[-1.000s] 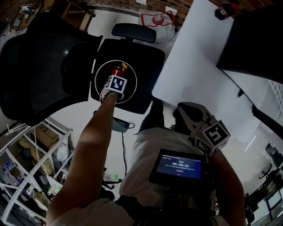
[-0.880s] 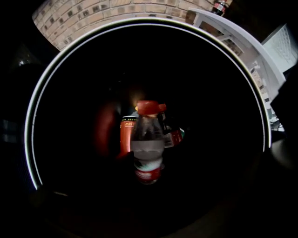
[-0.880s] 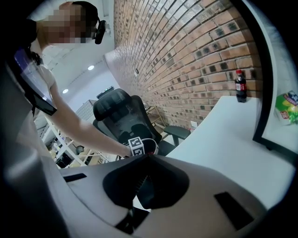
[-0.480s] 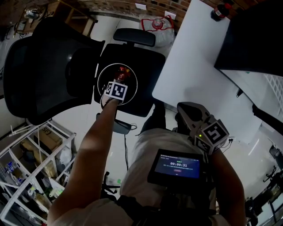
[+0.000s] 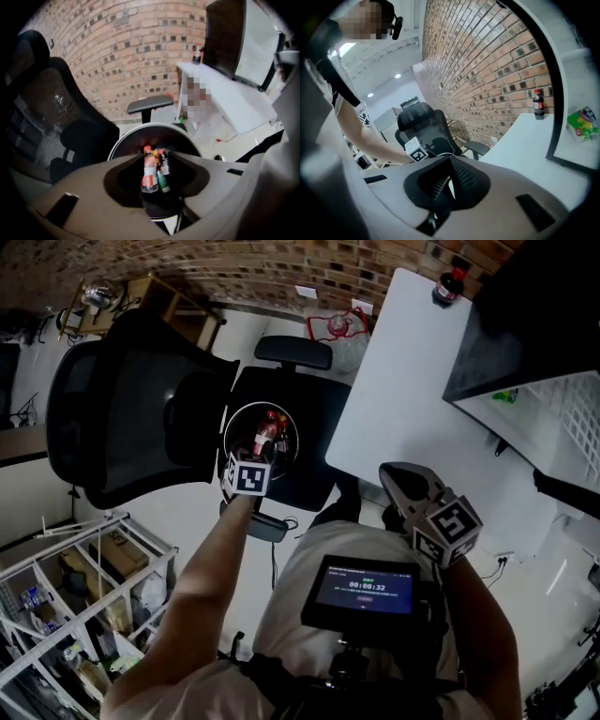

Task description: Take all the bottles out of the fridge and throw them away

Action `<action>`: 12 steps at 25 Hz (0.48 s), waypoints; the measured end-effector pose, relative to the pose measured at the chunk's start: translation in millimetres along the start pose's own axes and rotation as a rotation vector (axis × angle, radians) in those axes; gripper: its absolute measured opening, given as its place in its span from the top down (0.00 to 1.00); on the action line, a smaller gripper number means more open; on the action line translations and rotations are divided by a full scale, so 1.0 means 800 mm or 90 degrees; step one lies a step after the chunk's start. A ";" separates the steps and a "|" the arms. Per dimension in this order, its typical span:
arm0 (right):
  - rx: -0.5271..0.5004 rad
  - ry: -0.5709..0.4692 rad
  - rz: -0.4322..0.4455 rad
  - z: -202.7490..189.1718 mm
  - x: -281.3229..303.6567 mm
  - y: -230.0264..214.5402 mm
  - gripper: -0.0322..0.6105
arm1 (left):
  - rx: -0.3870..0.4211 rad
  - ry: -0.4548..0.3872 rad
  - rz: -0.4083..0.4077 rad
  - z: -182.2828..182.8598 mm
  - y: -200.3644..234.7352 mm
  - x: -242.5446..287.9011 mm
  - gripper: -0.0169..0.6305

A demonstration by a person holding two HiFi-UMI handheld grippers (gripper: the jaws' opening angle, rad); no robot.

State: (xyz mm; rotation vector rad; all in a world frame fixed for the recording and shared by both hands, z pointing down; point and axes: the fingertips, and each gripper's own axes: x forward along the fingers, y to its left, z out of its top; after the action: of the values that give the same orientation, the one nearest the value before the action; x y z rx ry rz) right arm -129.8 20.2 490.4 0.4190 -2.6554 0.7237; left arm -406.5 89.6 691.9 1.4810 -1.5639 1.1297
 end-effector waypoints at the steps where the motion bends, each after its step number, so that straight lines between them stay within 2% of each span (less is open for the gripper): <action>1: -0.002 -0.009 -0.003 0.005 -0.003 -0.001 0.94 | -0.001 -0.027 -0.008 0.012 -0.010 -0.011 0.76; 4: -0.009 -0.031 -0.015 0.015 -0.017 -0.010 0.94 | -0.001 -0.117 -0.049 0.055 -0.052 -0.043 0.81; 8: -0.011 -0.053 -0.033 0.024 -0.043 -0.022 0.94 | 0.066 -0.222 -0.101 0.121 -0.124 -0.087 0.89; 12: -0.007 -0.077 -0.053 0.031 -0.072 -0.033 0.94 | 0.051 -0.303 -0.178 0.171 -0.179 -0.132 0.91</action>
State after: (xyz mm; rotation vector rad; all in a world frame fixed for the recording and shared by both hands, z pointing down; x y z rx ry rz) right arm -75.2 -3.9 458.2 0.5850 -2.7337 0.6775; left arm -242.3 8.9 561.9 2.0585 -1.5558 0.7171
